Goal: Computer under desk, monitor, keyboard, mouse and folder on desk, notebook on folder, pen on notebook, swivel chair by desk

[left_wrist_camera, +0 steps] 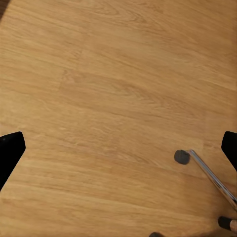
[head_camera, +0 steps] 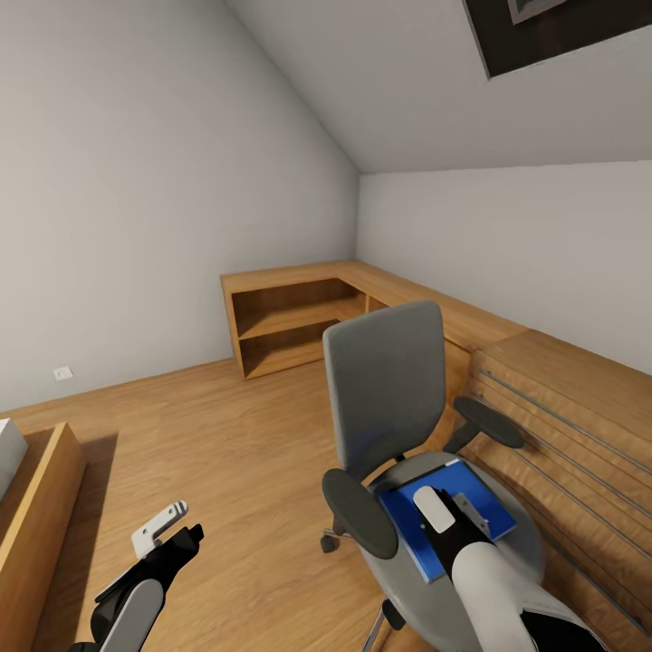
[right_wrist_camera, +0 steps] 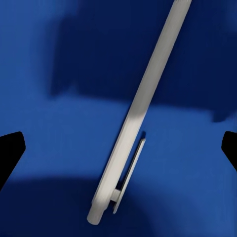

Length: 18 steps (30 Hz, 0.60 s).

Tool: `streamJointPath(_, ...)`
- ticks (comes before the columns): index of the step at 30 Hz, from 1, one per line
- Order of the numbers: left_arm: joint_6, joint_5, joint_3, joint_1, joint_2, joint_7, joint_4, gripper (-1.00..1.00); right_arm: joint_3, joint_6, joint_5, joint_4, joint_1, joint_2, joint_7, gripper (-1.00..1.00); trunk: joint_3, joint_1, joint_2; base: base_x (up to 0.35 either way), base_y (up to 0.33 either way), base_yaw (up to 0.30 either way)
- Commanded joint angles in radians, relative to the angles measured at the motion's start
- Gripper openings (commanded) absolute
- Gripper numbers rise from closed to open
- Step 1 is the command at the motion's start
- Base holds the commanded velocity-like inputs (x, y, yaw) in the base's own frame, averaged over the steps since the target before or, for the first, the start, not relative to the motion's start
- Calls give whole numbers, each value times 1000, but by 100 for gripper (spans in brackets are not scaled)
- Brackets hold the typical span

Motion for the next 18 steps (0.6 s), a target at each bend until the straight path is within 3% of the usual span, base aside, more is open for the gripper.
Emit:
streamJointPath(1, 2, 6, -2, -1, 1, 8, -2, 100, 0, -5, -8, -2, 0, 0, -3, 100, -1, 0, -1, 0, 0, 0)
streamJointPath(18, 3, 6, -1, -1, 1, 8, -2, 100, 1, -11, -5, -1, 0, 0, -46, 100, -1, 0, -1, 0, 0, 0)
